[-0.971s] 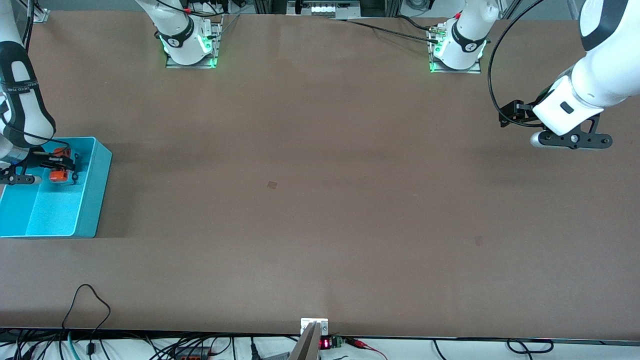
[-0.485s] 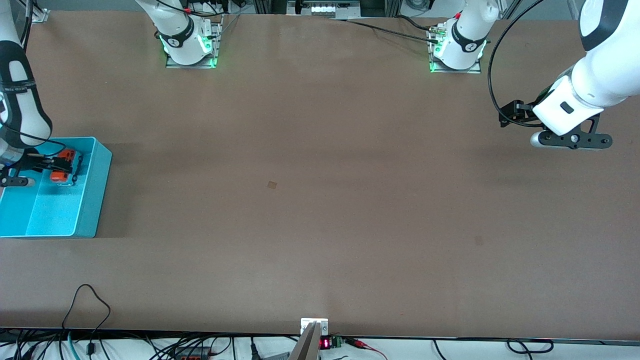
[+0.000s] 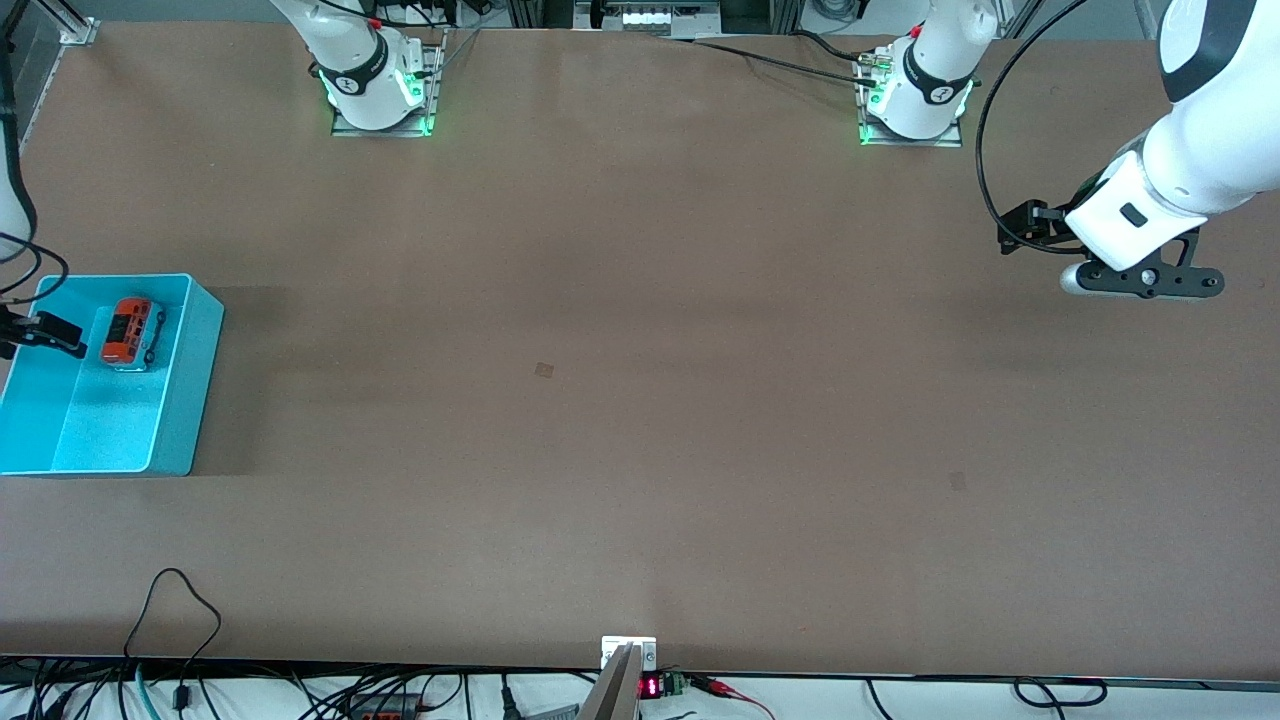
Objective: Wind up bus and store in blue box
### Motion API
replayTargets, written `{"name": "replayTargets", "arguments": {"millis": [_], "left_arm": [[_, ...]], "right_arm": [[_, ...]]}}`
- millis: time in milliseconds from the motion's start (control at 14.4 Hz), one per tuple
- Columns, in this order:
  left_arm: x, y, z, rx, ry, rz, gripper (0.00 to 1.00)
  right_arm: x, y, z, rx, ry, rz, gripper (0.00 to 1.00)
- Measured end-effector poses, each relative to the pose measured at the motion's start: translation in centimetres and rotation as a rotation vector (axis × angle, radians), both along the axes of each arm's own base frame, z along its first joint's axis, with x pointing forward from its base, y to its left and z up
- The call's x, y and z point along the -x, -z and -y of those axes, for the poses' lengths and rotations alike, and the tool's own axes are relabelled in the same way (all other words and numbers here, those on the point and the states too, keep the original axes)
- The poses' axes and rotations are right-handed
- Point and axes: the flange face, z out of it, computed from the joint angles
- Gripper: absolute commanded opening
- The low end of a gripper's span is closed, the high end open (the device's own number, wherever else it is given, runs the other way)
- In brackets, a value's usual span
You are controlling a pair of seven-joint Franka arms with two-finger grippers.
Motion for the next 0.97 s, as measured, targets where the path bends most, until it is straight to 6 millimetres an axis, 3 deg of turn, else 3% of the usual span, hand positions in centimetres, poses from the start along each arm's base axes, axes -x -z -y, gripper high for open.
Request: {"name": "replayTargets", "arguments": {"millis": [208, 416, 832, 971], "left_arm": [[0.0, 0.0, 0.0, 0.000, 0.000, 0.000, 1.00], [0.0, 0.0, 0.0, 0.000, 0.000, 0.000, 1.00], [0.0, 0.0, 0.0, 0.000, 0.000, 0.000, 1.00], [0.0, 0.0, 0.0, 0.000, 0.000, 0.000, 1.00]], "right_arm": [[-1.6, -8.3, -6.6, -0.069, 0.018, -0.066, 1.00], [-2.2, -14.0, -12.3, -0.073, -0.004, -0.099, 1.00], [-0.9, -21.2, -20.4, -0.084, 0.053, -0.193, 1.00], [-0.6, -22.0, -22.0, -0.074, 0.056, -0.195, 1.00]]}}
